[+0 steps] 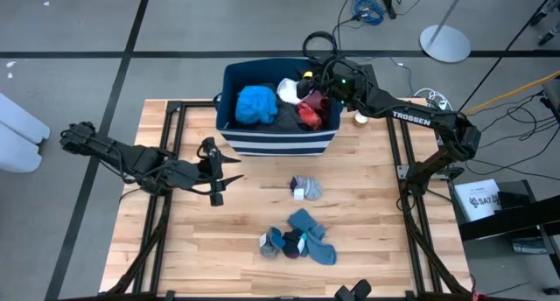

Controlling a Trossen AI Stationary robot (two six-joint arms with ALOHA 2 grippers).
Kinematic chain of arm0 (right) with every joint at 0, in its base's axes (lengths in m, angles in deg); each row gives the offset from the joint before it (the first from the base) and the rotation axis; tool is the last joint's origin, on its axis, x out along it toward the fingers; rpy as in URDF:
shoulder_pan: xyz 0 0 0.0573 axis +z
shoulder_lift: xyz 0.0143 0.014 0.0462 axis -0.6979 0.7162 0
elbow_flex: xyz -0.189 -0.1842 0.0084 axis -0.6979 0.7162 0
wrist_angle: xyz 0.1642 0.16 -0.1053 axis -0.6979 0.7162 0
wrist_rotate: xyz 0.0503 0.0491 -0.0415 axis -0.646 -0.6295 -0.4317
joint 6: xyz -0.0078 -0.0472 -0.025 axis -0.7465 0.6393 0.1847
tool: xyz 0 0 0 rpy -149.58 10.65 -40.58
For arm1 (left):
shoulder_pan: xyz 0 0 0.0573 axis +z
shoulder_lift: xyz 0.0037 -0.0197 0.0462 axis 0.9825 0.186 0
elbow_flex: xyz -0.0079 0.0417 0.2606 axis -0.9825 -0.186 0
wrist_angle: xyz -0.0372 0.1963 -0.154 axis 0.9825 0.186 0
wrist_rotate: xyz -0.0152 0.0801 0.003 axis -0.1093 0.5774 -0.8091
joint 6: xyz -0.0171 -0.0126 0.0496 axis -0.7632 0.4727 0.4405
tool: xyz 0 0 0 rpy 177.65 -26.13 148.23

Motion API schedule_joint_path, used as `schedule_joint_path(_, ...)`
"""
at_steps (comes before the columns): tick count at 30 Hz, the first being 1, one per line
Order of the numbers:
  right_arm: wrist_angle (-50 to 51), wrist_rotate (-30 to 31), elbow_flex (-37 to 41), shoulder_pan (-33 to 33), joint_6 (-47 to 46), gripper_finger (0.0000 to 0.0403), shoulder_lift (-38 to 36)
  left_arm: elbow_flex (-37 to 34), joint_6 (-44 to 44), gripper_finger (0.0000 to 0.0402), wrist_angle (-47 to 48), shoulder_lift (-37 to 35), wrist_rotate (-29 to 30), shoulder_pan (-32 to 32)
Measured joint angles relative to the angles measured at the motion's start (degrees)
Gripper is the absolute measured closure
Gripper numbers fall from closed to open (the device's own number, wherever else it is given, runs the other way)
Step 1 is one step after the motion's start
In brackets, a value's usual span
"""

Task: Sort clothes
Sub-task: Put the blue and gray sock into the blue laundry bin

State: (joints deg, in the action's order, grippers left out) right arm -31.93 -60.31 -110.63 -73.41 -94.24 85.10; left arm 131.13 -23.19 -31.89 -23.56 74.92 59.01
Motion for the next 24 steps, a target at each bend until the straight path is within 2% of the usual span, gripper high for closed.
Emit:
schedule_joint_path(11,0.05,0.0,0.0,0.0,-1.46,0.0092,0.0,0.02,0.0,0.0203,0.0,0.0,0.0,0.0)
schedule_joint_path(18,0.14,0.0,0.0,0.0,-1.46,0.007,0.0,0.02,0.0,0.0203,0.0,0.02,-0.02,0.0)
schedule_joint_path(24,0.16,0.0,0.0,0.0,-1.46,0.0066,0.0,0.02,0.0,0.0203,0.0,0.02,-0.02,0.0)
